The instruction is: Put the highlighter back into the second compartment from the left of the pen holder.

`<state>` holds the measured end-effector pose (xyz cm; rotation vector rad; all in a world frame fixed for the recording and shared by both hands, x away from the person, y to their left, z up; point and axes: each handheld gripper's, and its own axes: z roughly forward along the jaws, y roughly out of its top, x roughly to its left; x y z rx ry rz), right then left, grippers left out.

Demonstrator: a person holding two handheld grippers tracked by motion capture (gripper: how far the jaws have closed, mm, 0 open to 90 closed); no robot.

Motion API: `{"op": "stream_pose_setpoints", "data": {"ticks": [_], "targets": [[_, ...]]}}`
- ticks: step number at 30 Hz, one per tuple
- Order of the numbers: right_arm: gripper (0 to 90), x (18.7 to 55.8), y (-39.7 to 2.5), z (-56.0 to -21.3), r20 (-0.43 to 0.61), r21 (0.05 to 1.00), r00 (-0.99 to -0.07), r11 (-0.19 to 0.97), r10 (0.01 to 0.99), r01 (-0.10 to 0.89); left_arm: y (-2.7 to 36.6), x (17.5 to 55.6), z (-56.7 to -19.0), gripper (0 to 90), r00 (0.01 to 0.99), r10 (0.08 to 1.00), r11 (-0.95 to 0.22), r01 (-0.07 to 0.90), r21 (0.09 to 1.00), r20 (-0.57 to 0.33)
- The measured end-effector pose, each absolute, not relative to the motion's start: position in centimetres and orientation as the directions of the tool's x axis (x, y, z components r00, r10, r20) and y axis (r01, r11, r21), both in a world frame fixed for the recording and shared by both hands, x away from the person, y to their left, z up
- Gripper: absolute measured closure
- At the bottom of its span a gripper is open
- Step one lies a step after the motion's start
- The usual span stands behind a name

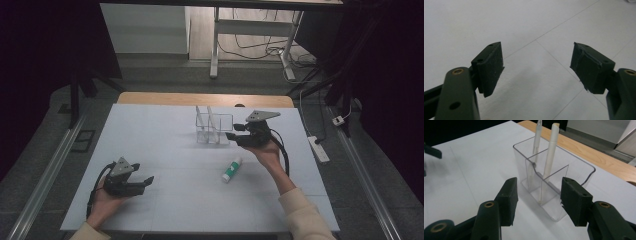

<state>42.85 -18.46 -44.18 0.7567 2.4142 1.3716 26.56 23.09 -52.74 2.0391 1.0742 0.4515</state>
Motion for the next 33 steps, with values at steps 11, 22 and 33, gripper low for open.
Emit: {"op": "stream_pose_setpoints", "data": {"ticks": [11, 22, 33], "targets": [[45.9, 42.4, -19.6, -44.9, 0.017, 0.832, -0.842, 0.458, 0.540, 0.311, 23.1, 26.5, -52.7, 26.1, 0.578, 0.815, -0.344, 0.539, 0.769, -0.041], [45.4, 42.0, -20.5, -45.7, 0.012, 0.808, -0.840, 0.489, 0.542, 0.327, 23.1, 26.5, -52.7, 26.1, 0.580, 0.814, -0.344, 0.536, 0.771, -0.040], [43.6, 41.6, -19.9, -45.5, -0.062, 0.729, -0.903, 0.638, 0.425, 0.249, 23.0, 26.5, -52.7, 26.2, 0.585, 0.810, -0.347, 0.533, 0.772, -0.039]]}}
